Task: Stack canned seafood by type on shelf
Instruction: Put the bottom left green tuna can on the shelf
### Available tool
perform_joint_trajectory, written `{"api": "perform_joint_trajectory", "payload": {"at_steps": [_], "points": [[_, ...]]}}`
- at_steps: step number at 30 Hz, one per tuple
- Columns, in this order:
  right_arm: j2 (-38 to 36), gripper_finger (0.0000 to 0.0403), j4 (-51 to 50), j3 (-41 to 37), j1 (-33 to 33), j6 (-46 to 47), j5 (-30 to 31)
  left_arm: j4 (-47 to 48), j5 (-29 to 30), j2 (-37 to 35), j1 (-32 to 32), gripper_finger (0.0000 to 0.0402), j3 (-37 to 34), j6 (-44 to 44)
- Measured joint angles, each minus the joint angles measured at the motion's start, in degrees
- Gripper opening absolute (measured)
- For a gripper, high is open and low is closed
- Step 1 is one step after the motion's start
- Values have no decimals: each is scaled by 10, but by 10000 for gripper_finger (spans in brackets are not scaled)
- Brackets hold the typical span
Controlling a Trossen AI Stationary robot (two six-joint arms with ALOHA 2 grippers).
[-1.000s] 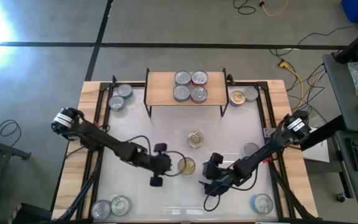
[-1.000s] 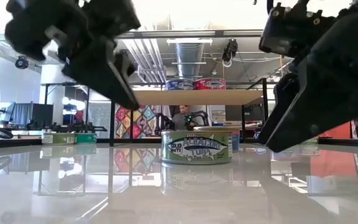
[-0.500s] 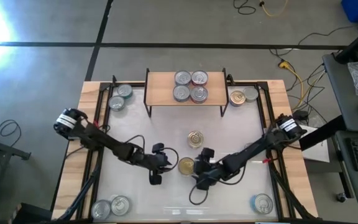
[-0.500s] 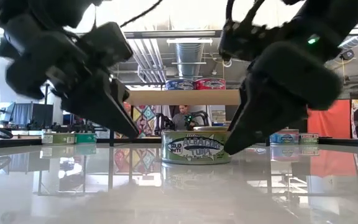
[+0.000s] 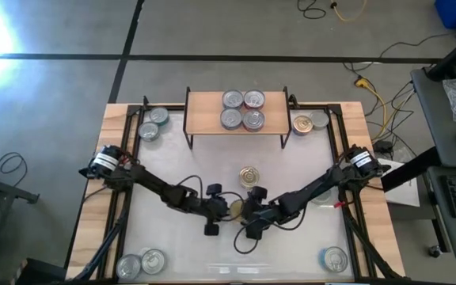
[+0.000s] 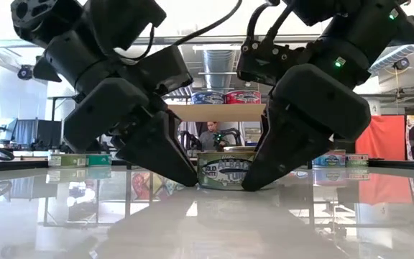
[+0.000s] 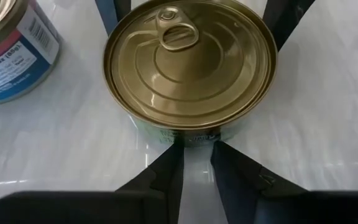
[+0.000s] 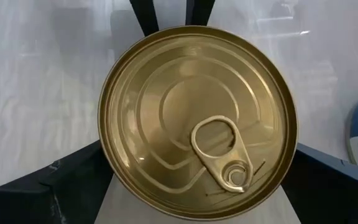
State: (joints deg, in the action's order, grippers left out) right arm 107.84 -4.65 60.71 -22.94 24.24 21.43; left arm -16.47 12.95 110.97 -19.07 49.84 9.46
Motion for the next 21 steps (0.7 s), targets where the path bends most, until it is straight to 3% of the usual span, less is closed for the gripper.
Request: {"api": "perform_joint_trajectory", "payload": {"at_steps": [21], "points": [[-3, 400, -16, 13, 20, -46, -62, 50, -16, 0, 0, 75, 37, -22]]}}
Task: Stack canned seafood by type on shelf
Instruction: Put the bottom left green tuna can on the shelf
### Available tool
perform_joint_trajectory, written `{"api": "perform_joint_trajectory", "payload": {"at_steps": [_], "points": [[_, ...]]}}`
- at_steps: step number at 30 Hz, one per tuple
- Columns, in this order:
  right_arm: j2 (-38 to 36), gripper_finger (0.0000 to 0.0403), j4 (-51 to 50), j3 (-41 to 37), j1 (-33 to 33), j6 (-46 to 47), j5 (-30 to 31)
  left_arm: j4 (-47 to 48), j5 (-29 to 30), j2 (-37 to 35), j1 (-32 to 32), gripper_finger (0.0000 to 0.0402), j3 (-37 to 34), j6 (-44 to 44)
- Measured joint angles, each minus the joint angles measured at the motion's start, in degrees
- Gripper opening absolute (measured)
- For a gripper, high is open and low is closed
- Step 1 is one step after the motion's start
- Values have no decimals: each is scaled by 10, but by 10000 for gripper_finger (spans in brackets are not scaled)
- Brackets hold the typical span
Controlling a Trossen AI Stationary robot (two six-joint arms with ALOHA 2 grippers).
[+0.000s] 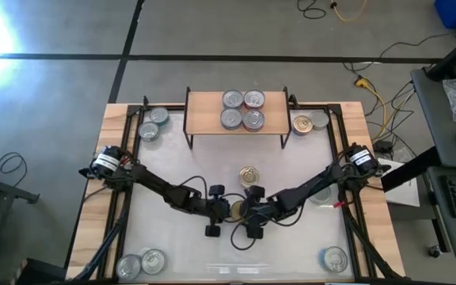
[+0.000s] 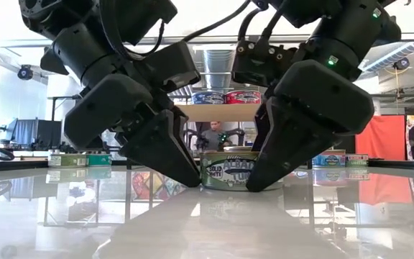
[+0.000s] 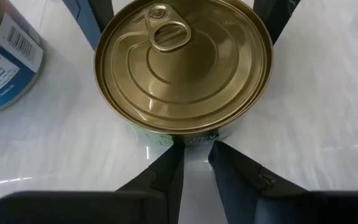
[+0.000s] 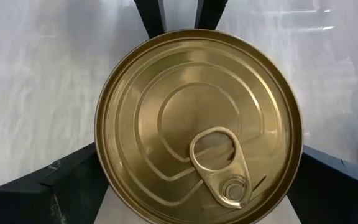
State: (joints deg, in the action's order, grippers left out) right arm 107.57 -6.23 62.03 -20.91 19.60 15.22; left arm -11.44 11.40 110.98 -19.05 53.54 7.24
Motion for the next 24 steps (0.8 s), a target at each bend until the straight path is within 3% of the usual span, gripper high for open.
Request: {"api": "perform_joint_trajectory", "payload": {"at_steps": [13, 19, 24], "points": [[-5, 365, -80, 48, 1, -19, -36, -3, -28, -40, -3, 75, -9, -7], [-47, 365, -147, 75, 3, -40, -46, 57, 1, -121, -15, 75, -23, -1], [-125, 363, -243, 81, 9, -60, -47, 65, 16, -228, -34, 75, -96, 24]]}}
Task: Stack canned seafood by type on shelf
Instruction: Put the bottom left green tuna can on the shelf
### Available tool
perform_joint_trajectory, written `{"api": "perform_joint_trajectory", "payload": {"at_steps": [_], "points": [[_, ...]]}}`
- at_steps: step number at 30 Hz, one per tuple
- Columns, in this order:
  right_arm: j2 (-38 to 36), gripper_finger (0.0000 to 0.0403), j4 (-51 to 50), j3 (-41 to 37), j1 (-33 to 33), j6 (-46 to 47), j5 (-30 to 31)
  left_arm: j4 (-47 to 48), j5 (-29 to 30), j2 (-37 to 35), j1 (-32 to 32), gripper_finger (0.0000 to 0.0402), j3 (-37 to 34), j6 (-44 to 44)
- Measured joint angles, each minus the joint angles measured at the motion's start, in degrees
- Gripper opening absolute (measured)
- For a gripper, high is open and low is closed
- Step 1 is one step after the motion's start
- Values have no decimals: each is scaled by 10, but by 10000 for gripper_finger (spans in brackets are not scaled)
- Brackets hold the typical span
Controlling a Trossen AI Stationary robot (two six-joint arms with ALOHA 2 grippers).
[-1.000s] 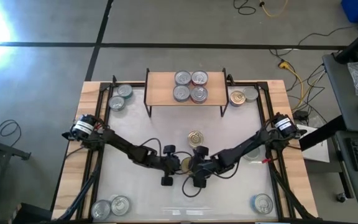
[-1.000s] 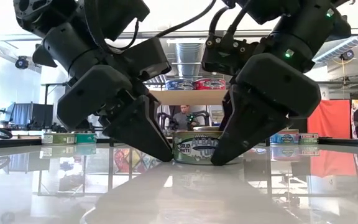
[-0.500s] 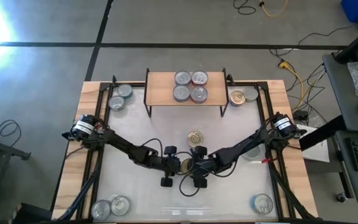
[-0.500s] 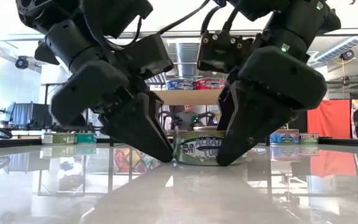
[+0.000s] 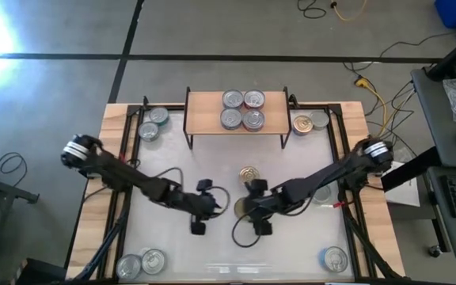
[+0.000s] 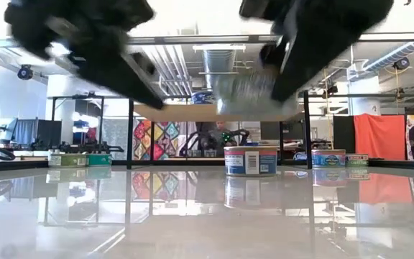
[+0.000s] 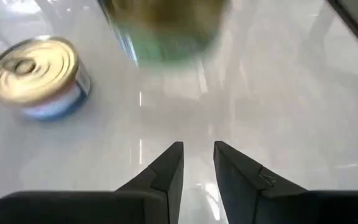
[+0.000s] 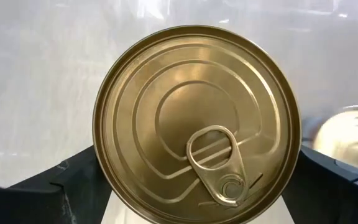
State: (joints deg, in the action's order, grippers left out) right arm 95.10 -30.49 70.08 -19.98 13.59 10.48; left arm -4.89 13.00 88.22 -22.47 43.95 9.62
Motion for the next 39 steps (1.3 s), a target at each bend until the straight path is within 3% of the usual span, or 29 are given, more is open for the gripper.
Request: {"api": "perform_joint_trajectory", "payload": {"at_steps": [4, 9, 16, 25, 39], "points": [[-74, 363, -102, 1, 23, -16, 47, -14, 21, -93, -5, 75, -53, 32], [-159, 363, -213, 1, 82, -45, 115, -31, 31, -160, -5, 75, -98, 44], [-213, 363, -247, -1, 210, -155, 127, -35, 78, -194, -2, 75, -115, 41], [-206, 363, -244, 41, 347, -292, 142, -31, 101, -183, 6, 75, -93, 25], [-121, 364, -295, 98, 408, -336, 155, -19, 122, -182, 51, 75, -65, -82]]}}
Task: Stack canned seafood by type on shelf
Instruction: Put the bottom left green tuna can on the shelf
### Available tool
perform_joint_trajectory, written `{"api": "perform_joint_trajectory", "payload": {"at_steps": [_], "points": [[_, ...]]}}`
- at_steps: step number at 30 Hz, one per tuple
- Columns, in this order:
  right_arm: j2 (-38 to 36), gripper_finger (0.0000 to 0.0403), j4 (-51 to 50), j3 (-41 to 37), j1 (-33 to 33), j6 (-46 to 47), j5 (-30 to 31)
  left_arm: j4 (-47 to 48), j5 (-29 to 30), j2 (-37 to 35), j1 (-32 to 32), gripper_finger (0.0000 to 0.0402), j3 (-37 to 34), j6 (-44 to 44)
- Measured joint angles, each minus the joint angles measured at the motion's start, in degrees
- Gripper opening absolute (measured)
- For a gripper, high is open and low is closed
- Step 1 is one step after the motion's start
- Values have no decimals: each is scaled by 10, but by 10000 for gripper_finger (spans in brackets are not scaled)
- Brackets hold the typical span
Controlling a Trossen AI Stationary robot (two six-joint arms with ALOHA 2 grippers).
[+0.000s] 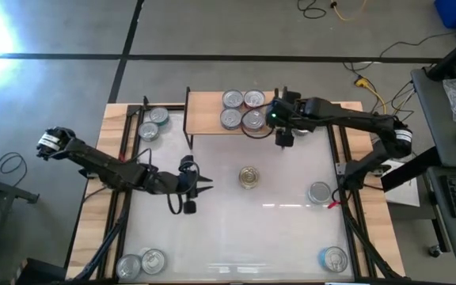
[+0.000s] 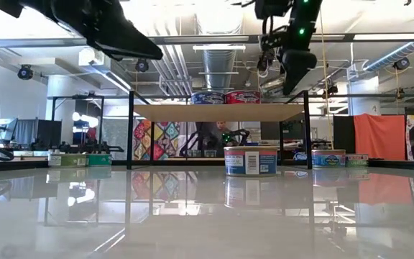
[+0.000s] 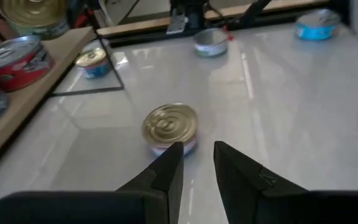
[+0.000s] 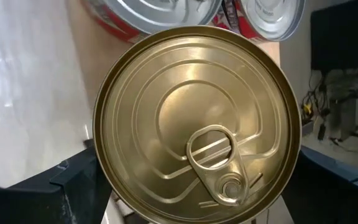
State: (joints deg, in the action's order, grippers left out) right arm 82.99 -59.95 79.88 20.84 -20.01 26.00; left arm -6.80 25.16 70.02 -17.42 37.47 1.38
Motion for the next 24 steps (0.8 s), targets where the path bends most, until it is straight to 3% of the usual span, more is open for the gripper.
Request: {"api": "perform_joint_trajectory", "payload": {"at_steps": [12, 18, 21, 24], "points": [[42, 366, -13, 31, 25, 0, -62, 15, 0, -6, 35, 75, -1, -29], [42, 388, -12, 31, 26, -7, -78, 9, -8, -9, 49, 75, 0, -40], [42, 395, -13, 31, 29, -2, -80, -41, -47, -3, 86, 75, 5, -56], [42, 396, -12, 31, 31, -5, -80, -80, -125, 12, 150, 75, 30, -80]]}}
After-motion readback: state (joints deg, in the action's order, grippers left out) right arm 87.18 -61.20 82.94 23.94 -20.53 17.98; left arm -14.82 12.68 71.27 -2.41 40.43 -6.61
